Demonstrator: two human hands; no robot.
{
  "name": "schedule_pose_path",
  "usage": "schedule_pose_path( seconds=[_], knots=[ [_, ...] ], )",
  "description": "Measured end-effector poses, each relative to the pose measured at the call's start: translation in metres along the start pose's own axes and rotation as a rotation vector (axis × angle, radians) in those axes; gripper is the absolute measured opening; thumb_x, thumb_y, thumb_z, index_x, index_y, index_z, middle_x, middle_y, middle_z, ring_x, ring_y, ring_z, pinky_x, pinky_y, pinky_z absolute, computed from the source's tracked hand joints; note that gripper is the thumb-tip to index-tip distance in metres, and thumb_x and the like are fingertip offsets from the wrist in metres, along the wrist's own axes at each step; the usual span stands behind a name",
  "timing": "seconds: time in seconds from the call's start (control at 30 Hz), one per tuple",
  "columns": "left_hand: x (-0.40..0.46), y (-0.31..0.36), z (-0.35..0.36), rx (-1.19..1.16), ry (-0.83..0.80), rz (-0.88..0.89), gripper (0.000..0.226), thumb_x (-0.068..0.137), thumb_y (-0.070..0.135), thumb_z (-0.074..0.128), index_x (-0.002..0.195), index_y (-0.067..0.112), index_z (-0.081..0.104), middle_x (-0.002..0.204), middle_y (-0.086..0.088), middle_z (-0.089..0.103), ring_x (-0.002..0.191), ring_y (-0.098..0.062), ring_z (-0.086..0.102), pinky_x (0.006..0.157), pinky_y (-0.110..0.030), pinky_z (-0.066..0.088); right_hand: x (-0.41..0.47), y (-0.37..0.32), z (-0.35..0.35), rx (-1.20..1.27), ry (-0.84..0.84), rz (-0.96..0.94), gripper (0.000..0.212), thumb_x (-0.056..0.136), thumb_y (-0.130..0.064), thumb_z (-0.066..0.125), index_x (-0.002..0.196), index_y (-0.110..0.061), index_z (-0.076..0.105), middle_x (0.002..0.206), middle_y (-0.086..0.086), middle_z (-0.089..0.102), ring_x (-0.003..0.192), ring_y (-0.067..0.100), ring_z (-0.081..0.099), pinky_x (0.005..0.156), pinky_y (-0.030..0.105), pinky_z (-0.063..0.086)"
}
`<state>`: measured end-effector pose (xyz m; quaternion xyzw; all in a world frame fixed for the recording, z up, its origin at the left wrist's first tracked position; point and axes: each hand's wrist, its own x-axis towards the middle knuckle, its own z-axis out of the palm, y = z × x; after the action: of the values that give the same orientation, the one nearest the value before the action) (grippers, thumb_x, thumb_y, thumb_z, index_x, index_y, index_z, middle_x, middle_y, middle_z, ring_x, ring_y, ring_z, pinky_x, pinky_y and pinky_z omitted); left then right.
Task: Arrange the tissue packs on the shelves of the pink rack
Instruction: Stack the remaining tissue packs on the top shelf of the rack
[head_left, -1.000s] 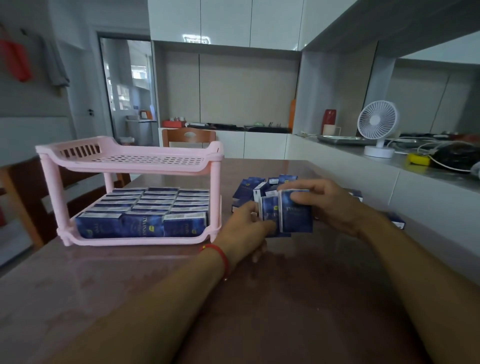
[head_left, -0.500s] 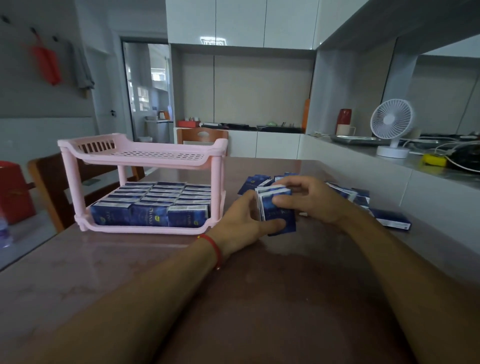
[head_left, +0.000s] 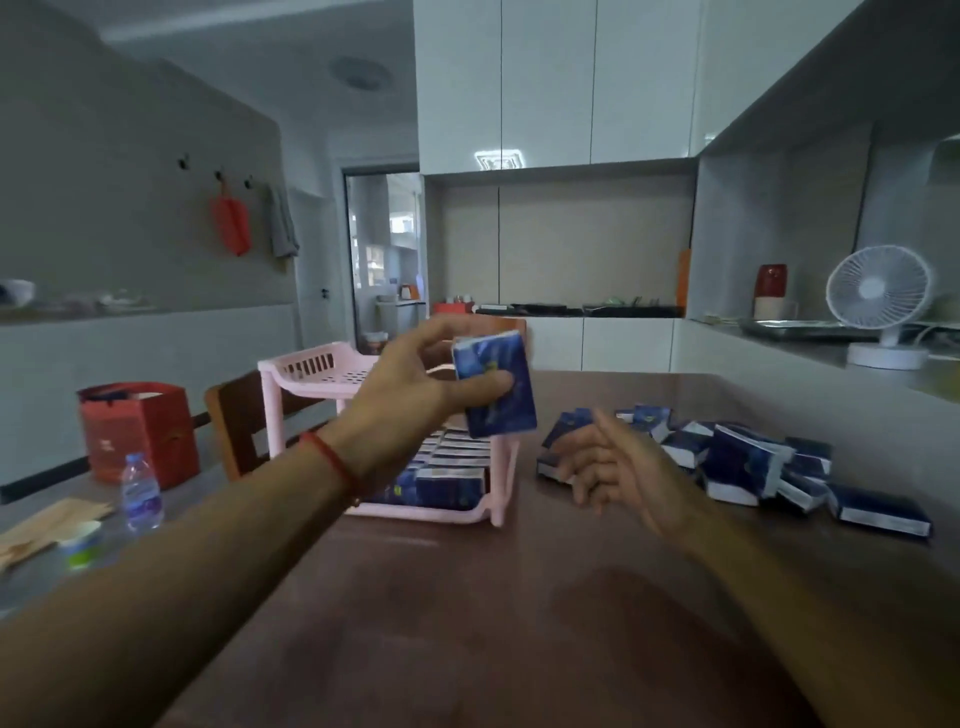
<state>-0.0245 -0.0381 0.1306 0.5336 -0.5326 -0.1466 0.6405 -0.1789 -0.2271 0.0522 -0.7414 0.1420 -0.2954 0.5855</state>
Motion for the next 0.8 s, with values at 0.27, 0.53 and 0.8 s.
schedule_pose_path(
  seconds=[0.27,0.53,0.8],
  knots=[
    [0.102,-0.011,-0.054,0.305,0.018,-0.109,0.054,0.076,0.005,0.080,0.126,0.016,0.062,0.120,-0.009,0.066,0.113,-0.027,0.063,0.098,-0.049,0.053,0.010,0.016,0.010,-0.106,0.095,0.067,0.060,0.106,-0.042,0.031,0.094,-0.001,0.073,0.077,0.013,0.070,0.056,0.024,0.060,0.046,0.028,0.043],
    [0.153,-0.047,-0.042,0.322,-0.076,-0.245,0.040,0.075,-0.008,0.076,0.103,0.017,0.064,0.116,-0.015,0.065,0.114,-0.034,0.061,0.102,-0.050,0.050,0.012,0.036,0.002,-0.170,0.088,0.102,0.063,0.096,-0.053,0.036,0.090,-0.003,0.074,0.081,0.018,0.070,0.056,0.025,0.060,0.043,0.028,0.043],
    [0.166,-0.064,-0.044,0.357,-0.222,-0.305,0.060,0.082,-0.002,0.074,0.134,0.022,0.054,0.123,-0.011,0.061,0.114,-0.032,0.060,0.092,-0.047,0.055,0.014,0.041,-0.002,-0.181,0.061,0.081,0.066,0.097,-0.058,0.038,0.089,-0.003,0.074,0.084,0.021,0.071,0.056,0.027,0.060,0.045,0.029,0.043]
  ],
)
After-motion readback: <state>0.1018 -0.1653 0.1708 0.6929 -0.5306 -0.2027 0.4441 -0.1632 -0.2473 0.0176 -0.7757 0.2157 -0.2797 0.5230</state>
